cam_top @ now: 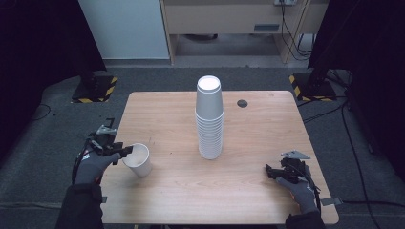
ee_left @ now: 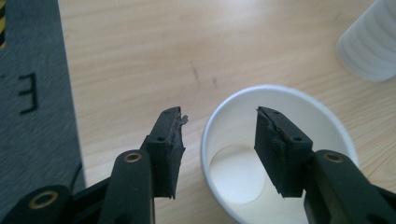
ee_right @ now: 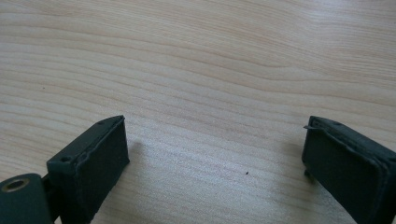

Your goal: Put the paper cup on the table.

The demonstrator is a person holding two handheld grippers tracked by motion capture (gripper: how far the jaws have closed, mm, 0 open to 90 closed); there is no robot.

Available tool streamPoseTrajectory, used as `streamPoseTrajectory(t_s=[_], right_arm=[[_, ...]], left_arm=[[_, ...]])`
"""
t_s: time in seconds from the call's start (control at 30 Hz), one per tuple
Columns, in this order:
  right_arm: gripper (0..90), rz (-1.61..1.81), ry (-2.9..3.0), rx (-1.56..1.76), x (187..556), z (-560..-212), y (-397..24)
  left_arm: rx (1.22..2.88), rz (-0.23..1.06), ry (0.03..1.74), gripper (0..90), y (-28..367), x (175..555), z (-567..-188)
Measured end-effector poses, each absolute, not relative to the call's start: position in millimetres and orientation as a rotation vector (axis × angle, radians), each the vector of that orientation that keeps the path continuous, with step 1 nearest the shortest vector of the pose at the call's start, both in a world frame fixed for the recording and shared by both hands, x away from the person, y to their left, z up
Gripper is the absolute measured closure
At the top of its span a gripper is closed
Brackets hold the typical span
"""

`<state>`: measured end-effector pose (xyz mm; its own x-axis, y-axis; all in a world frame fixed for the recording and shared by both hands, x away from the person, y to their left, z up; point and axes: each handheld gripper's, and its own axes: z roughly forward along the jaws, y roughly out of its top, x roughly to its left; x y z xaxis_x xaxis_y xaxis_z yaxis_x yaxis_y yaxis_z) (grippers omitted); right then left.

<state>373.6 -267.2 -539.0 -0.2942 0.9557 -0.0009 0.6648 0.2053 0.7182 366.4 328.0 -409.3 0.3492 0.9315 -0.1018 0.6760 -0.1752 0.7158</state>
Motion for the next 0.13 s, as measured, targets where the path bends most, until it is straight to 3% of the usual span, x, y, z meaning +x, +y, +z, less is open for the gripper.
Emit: streamPoseTrajectory(t_s=[0.13], right_arm=[[7.1,0.862,2.034,1.506,373.7,-539.0,-266.9]], left_arm=[[1.752,0.598,1.322,46.8,332.5,348.2,-413.2]])
